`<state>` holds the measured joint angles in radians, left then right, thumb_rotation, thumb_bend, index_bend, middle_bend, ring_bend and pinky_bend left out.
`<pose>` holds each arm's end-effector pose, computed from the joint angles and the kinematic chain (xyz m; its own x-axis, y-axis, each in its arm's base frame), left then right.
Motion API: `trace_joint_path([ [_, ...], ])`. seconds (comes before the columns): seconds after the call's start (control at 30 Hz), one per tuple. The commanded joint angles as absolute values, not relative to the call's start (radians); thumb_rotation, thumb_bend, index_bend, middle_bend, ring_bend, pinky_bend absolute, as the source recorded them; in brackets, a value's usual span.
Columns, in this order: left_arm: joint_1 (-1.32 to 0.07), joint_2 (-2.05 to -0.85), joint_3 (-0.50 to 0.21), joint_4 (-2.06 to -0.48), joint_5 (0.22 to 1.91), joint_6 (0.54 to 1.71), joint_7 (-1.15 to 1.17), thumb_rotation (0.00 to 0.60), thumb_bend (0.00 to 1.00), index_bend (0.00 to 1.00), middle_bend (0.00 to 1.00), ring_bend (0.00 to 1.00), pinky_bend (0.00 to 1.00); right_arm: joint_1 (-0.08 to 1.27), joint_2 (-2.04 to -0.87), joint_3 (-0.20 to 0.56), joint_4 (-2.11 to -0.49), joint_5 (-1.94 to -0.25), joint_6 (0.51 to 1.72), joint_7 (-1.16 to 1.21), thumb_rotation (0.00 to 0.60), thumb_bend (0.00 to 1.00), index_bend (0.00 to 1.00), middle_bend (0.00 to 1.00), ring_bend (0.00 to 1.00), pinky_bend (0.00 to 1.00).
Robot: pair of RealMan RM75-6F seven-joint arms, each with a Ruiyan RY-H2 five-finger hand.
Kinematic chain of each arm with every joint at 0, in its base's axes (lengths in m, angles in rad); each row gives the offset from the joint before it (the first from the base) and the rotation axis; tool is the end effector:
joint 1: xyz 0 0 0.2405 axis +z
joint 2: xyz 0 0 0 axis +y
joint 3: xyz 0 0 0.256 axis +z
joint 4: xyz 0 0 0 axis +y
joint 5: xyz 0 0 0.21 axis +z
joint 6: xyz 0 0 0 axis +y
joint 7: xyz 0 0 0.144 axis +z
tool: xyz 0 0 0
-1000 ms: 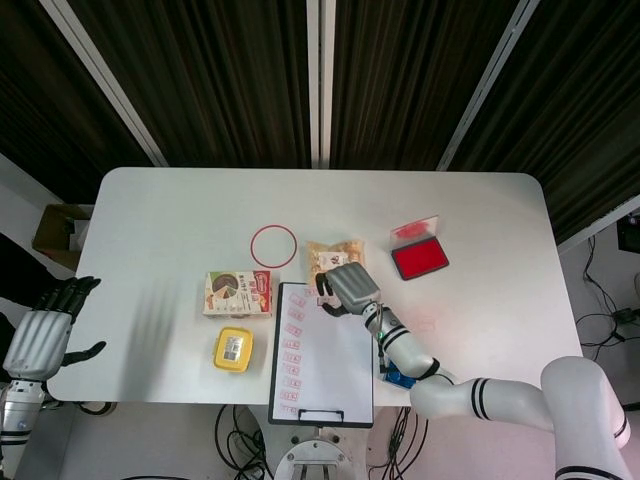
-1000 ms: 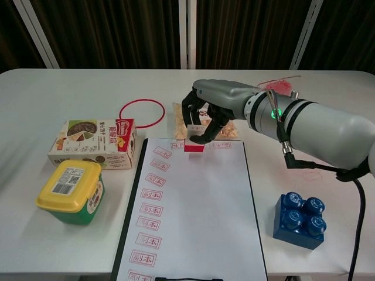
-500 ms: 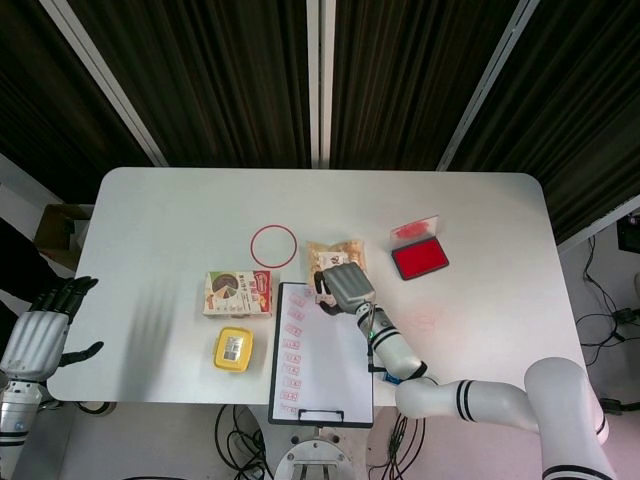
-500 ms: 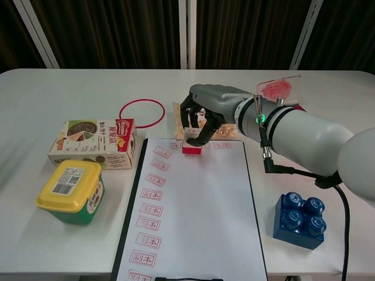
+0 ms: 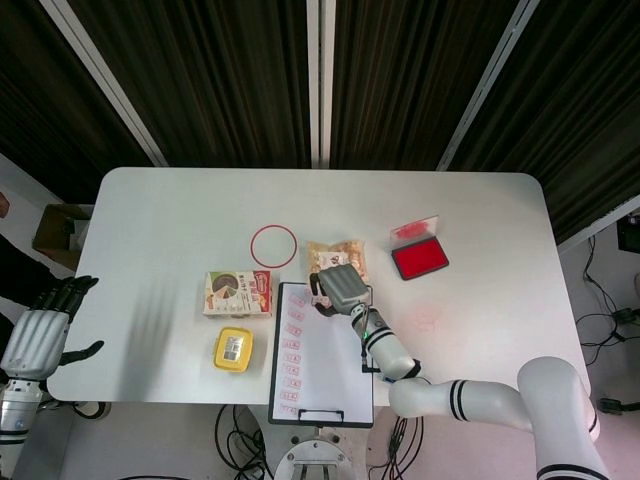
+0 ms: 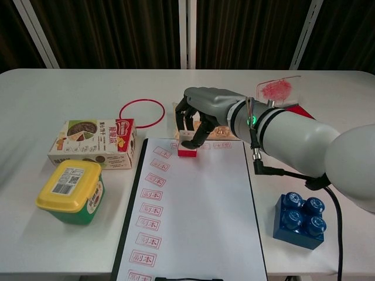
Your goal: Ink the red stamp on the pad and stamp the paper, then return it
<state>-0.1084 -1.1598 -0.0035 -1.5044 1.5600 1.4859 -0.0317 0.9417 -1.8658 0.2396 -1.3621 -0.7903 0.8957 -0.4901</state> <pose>-0.3204 0.1800 0.1466 0.4350 0.0341 0.8998 0.8984 -0.0841 -0.4311 -0.0640 -0.3315 -0.1139 0.3442 -0.4445 0.8270 -0.9137 -0.3611 0.1862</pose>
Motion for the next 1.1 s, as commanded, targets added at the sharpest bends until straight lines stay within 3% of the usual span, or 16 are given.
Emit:
trace_joint_path([
  [0.03,-0.108,-1.158,-0.004,-1.503,1.559,1.487,-0.034,0.6,0.0,0.14,0.14,0.12,0.2,0.945,-1.868,0.241,-1.36,-0.785,0.896,-0.497,0.6,0.5,1.0,0.89,0.9,1.0],
  [1.1,-0.101,-1.159,-0.003,-1.487,1.56,1.492,-0.055,0.6,0.0,0.14,0.14,0.12,0.2,0.965,-1.897,0.228,-1.305,-0.744,0.886,-0.542,0.6,0.49,1.0,0.89,0.9,1.0],
])
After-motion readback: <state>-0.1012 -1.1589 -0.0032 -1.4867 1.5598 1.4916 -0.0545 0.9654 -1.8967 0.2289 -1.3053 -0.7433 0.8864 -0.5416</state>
